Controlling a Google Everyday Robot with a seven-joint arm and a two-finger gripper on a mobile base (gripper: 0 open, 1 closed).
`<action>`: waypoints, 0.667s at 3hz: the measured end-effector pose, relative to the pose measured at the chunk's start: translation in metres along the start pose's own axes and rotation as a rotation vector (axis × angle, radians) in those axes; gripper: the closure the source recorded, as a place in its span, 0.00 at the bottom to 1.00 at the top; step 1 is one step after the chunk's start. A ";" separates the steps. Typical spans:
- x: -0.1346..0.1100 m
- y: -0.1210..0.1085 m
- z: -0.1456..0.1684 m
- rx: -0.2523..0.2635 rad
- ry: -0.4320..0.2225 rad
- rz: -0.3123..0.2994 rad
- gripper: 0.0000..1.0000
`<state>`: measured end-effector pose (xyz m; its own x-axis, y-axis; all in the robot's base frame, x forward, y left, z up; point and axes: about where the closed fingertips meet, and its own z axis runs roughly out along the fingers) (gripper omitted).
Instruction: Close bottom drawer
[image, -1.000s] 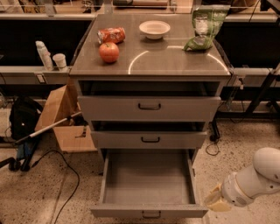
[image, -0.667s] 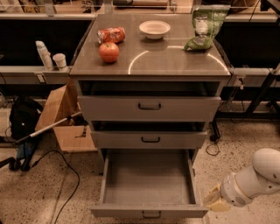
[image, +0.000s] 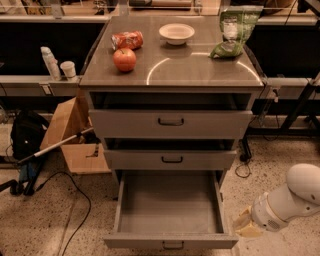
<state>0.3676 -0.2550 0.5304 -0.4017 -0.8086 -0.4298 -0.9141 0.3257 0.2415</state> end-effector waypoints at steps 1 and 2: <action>0.022 -0.011 0.019 -0.004 -0.016 0.040 1.00; 0.053 -0.025 0.051 0.016 -0.009 0.088 1.00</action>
Offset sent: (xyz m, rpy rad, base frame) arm 0.0016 -0.0479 -0.1280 -0.0365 0.0121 -0.1581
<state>0.3659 -0.2810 0.4574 -0.4809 -0.7719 -0.4158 -0.8760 0.4030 0.2650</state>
